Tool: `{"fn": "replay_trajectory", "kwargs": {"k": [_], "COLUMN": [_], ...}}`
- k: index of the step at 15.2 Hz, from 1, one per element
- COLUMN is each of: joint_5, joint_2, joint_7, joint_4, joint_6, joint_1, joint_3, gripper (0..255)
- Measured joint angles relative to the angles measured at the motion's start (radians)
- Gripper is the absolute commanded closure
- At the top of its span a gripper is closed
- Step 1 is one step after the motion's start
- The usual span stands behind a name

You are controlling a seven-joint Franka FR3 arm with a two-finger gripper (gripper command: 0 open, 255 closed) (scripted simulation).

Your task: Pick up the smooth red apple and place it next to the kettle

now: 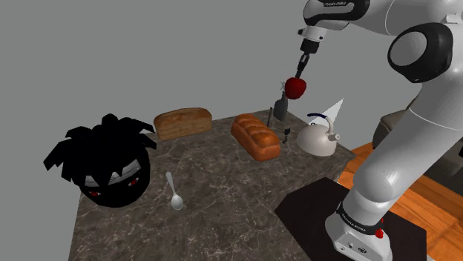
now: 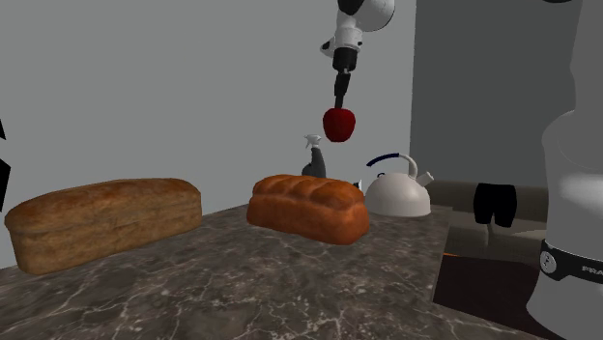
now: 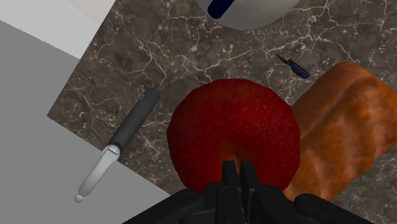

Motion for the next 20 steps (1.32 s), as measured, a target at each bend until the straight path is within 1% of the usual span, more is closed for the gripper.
{"fn": "replay_trajectory", "kwargs": {"k": [20], "joint_5": [0.004], "joint_2": [-0.009], "joint_7": [-0.027], "joint_4": [-0.278], "joint_6": [0.268], "joint_1": [-0.001], "joint_3": [0.0], "gripper": [255]}}
